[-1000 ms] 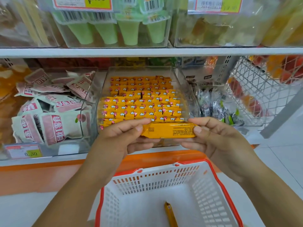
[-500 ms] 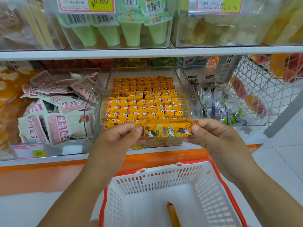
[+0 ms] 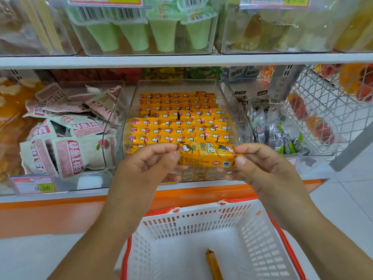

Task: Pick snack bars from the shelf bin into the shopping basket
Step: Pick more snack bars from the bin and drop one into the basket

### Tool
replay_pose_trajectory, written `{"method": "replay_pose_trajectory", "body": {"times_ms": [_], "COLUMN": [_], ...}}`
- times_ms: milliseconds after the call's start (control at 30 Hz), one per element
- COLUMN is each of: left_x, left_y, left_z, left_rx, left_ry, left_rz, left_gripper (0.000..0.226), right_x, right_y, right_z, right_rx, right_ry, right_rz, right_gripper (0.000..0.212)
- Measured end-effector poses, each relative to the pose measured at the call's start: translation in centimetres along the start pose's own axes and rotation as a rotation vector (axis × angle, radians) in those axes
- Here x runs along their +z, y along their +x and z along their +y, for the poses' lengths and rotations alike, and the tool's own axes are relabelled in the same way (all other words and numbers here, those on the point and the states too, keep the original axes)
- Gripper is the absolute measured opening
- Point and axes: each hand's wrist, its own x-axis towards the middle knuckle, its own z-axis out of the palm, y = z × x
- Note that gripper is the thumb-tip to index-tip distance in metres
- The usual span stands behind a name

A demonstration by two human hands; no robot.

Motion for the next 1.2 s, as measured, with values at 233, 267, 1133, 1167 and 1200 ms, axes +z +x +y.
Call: {"method": "replay_pose_trajectory", "body": {"times_ms": [233,267,1133,1167,1200], "left_x": [-0.3,-0.5,0.0,0.0,0.0], "left_y": [0.1,0.2,-0.2,-0.1,-0.1], "left_z": [-0.2,-0.3,-0.1,-0.1,0.0], "left_rx": [-0.054,-0.063,-0.077,-0.069,-0.062], "left_ry": [-0.105,-0.125,-0.051,-0.069,-0.088], "left_rz": [-0.009,-0.013,0.016,0.025,0.032], "left_gripper": [0.027,0.026,0.011,0.006,0.004], "right_x": [-0.2,-0.2,0.8,0.7,0.8], "right_y": [0.2,0.3,0.3,0.3,0.2], "right_z": [0.0,0.0,0.1,0.2,0.1], "right_rx": [0.028,0.033,0.072,0.069,0.059], "right_ry": [0.112,0.153,0.143,0.141,0.140], "right_rz": [-0.025,-0.018,0.027,0.037,0.048], "right_gripper": [0.049,0.047,0.009,0.008,0.009]}}
